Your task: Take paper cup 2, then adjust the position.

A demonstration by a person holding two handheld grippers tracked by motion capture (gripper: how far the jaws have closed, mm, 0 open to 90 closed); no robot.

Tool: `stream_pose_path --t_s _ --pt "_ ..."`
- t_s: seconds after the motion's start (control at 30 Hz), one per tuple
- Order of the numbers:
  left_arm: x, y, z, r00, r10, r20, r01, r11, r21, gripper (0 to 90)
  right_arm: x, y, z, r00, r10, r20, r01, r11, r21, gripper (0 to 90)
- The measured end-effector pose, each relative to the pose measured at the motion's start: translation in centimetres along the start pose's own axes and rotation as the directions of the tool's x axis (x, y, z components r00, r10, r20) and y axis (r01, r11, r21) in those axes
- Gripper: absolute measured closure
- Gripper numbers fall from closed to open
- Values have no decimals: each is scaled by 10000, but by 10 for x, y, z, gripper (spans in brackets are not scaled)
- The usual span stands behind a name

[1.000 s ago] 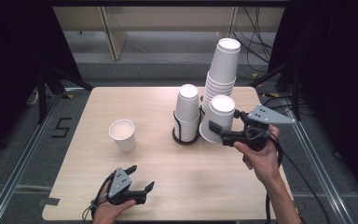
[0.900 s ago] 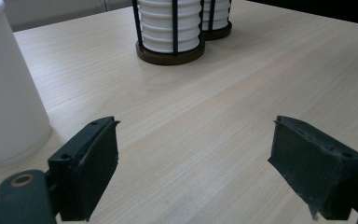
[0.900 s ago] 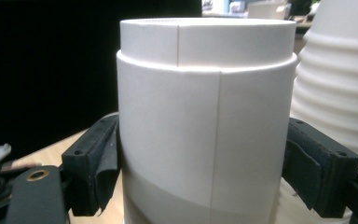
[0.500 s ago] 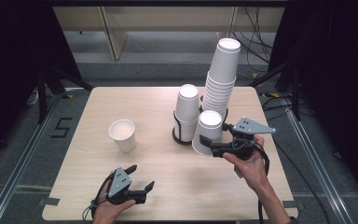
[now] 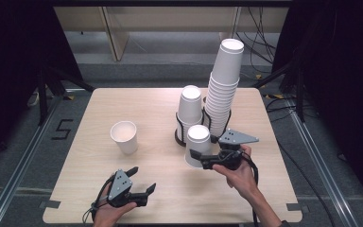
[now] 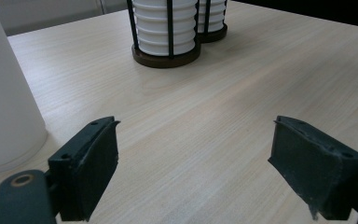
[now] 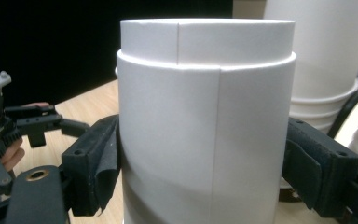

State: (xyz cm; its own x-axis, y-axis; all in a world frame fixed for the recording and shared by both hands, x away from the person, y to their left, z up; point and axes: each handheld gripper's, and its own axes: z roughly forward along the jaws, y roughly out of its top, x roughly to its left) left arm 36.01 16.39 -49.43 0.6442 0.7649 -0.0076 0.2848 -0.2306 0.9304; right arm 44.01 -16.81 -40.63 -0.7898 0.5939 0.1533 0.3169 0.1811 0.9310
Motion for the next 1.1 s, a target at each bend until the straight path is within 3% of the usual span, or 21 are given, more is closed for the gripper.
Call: stream_pose_path --t_s 0.07,0.1,0.4,0.5,0.53,0.57,0.6,0.63,0.67,0.7,0.77,0.9,0.97,1.07,1.1 --pt "0 0 0 10000 -1 11 1 10000 -24 144 4 -3 3 9999 133 -53 -133 9998 122 196" --pt "0 0 0 10000 11 10 -11 10000 -29 143 2 -3 5 9998 -217 29 216 9997 137 196" --pt "0 0 -1 10000 -42 73 43 9999 -119 143 12 -9 16 9992 -353 -182 357 9991 238 196" --pt "-2 1 2 9996 -73 268 82 9994 -337 143 15 -10 19 9992 -122 -389 134 9994 307 196" --pt "-3 2 3 9993 -150 352 163 9991 -384 144 15 -10 20 9988 -373 -317 380 9990 218 196" --pt "-5 3 4 9988 -147 470 170 9987 -481 143 17 -11 20 9991 -210 -370 223 9991 357 196" --pt "-6 3 5 9983 -121 578 152 9985 -531 143 18 -11 23 9982 -277 -539 292 9992 264 196" --pt "-8 4 7 9975 -119 702 161 9980 -608 143 18 -11 23 9981 -486 -381 499 9982 341 196" --pt "-9 3 9 9963 -41 854 111 9966 -818 143 20 -12 26 9973 -420 -610 436 9987 263 196" --pt "-11 3 10 9953 -1 965 84 9963 -854 144 22 -12 27 9971 -613 -450 626 9976 284 196" --pt "-13 4 10 9940 76 1090 12 9968 -800 143 27 -11 30 9961 -547 -691 575 9976 386 196" --pt "-15 6 14 9888 -213 1478 398 9916 -1232 143 34 -11 36 9922 -810 -951 851 9956 402 199" --pt "-16 7 15 9857 -369 1644 571 9911 -1199 143 37 -12 40 9890 -1079 -1013 1112 9934 282 199" --pt "-18 7 19 9821 -538 1807 767 9895 -1221 143 43 -15 44 9874 -883 -1315 952 9943 474 201" --pt "-18 7 21 9801 -562 1904 827 9875 -1342 143 44 -15 47 9846 -1203 -1270 1248 9918 283 201"
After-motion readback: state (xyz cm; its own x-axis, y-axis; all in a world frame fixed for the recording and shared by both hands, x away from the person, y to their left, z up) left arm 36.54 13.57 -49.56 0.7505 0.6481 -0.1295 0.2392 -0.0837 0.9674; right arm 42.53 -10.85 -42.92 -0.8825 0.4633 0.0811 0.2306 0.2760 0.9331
